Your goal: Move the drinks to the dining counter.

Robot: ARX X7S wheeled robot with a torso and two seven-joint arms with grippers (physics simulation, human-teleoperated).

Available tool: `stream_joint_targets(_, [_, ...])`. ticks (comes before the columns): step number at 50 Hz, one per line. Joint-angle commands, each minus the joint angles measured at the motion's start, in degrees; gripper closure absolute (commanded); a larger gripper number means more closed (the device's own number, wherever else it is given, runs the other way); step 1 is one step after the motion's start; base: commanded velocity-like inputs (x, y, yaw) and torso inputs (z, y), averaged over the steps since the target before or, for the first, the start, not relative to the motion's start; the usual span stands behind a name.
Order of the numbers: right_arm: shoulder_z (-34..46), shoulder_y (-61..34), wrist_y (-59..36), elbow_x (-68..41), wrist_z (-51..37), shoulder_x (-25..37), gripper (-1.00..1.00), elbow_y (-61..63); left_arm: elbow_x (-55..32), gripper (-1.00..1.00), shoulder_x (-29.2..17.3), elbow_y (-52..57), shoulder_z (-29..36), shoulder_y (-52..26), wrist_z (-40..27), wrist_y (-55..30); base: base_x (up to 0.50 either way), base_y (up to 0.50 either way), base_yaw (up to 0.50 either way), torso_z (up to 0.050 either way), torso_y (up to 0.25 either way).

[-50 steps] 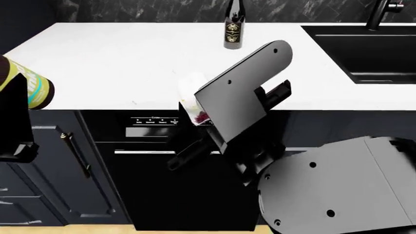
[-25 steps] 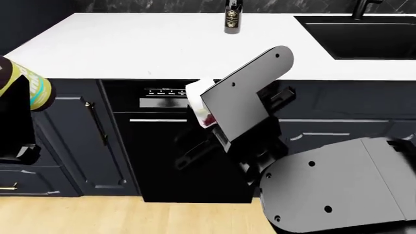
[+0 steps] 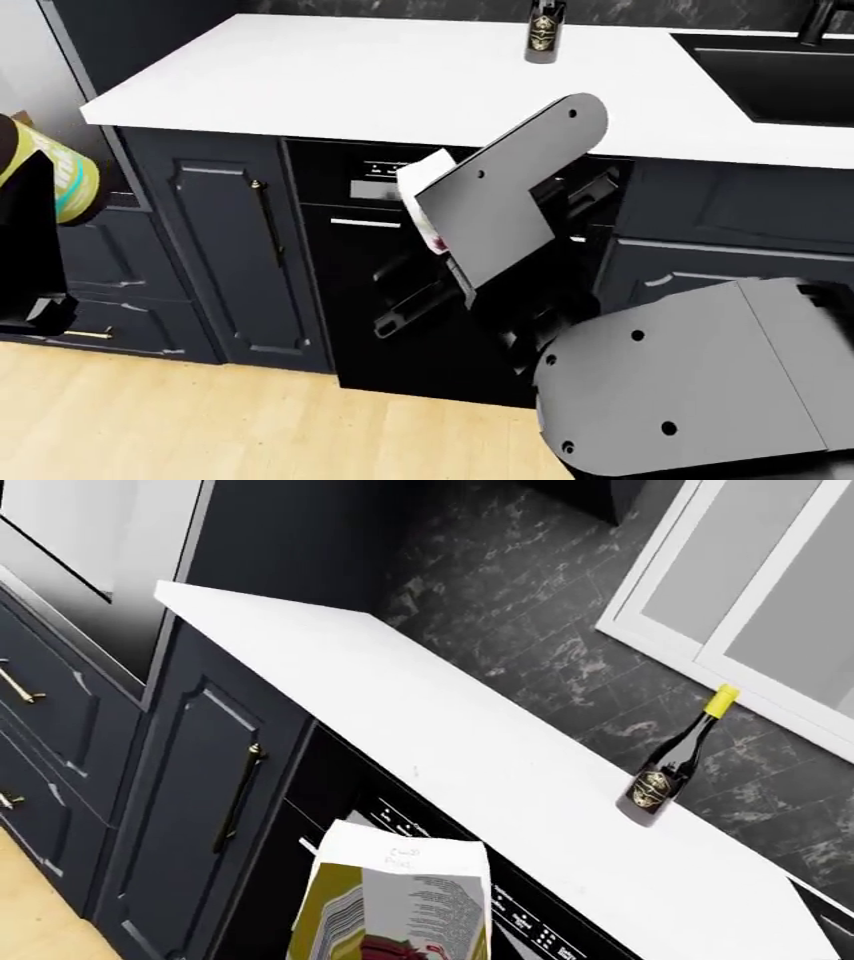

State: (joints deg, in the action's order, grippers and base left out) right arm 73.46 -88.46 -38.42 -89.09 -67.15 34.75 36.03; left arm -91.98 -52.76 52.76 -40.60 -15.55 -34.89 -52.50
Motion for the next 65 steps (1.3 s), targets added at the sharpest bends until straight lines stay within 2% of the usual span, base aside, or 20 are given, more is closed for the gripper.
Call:
stream_joint_targets(1, [-0.99,-0.46,-0.80,1.12,-0.66,0.25,1.00,-0.20,-0.24,1.00,0.08,-0.05,-1.24,0.47,-0.28,0.21,0.00,0.00,0.50,0.000,0.000])
stream_joint_targets(45, [-1.39,0.47,0.04,1.92,1.09,0.18,1.00,-0.94,0.34,1.00,0.27,-0.28,-1.17,0.83,0.09,0.48,0.00,0.00,0.50,0.001,0.000])
stream_joint_targets(55, [-2.20,1.24,1.22,2.26,-0.55,1.14,1.00,-1.00,0.34,1.00,0.22,-0.22,-1.22,0.99,0.05,0.50,0.00,0.00,0.00,0.000,0.001])
stream_joint_targets(65, [-2.51,1.69,1.90,2.89,0.52,1.27,1.00,-0.44,0.81,1.00,0.69,-0.04,-1.60,1.54,0.58,0.44,0.55,-0.19,0.00,0.000,0.001])
